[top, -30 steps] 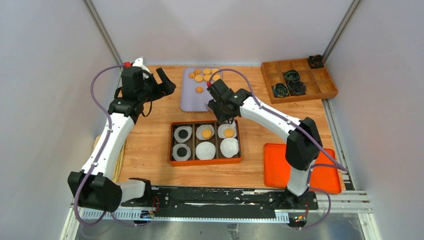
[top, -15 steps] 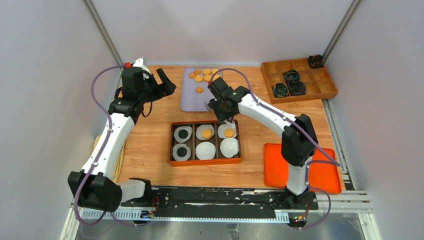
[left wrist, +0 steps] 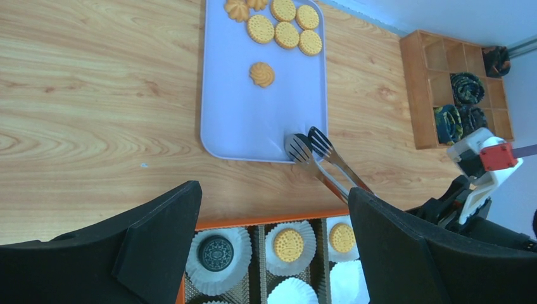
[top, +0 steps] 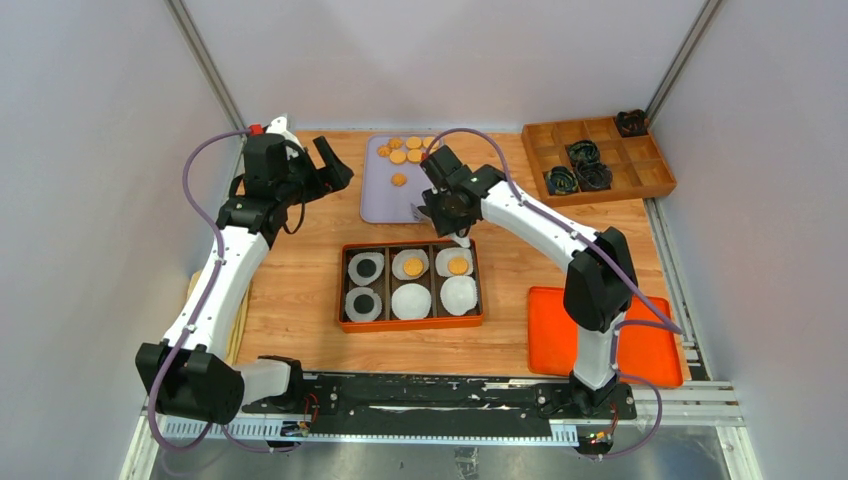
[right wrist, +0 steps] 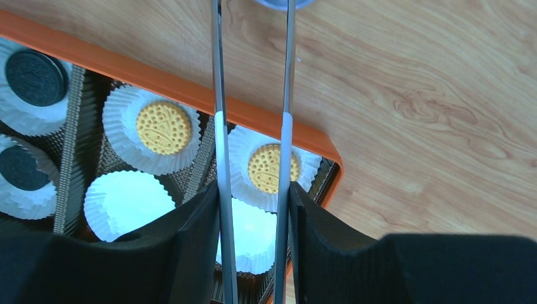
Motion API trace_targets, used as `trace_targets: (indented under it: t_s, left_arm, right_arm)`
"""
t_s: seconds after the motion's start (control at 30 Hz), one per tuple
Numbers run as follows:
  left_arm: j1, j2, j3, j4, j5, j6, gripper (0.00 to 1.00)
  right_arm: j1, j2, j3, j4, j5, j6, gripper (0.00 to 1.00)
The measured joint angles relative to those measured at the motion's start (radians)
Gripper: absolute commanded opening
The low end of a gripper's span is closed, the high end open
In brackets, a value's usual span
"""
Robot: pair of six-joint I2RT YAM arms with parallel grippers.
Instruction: Pack the cookies
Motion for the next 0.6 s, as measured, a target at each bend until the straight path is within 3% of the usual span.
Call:
trace_targets:
  t_s: [0.33,0.6]
  left_arm:
    - [0.0,0.0,0.0,0.001,0.0,0.0,0.94]
    - [0.0,0.0,0.0,0.002,0.0,-0.004,0.94]
  right_arm:
    - [0.0,-0.068,0.042,-0.019,-0.008,-0.004,0.0]
    - [0.085,-0.337,-0.094,-0.018,0.0,-0.026,0.01]
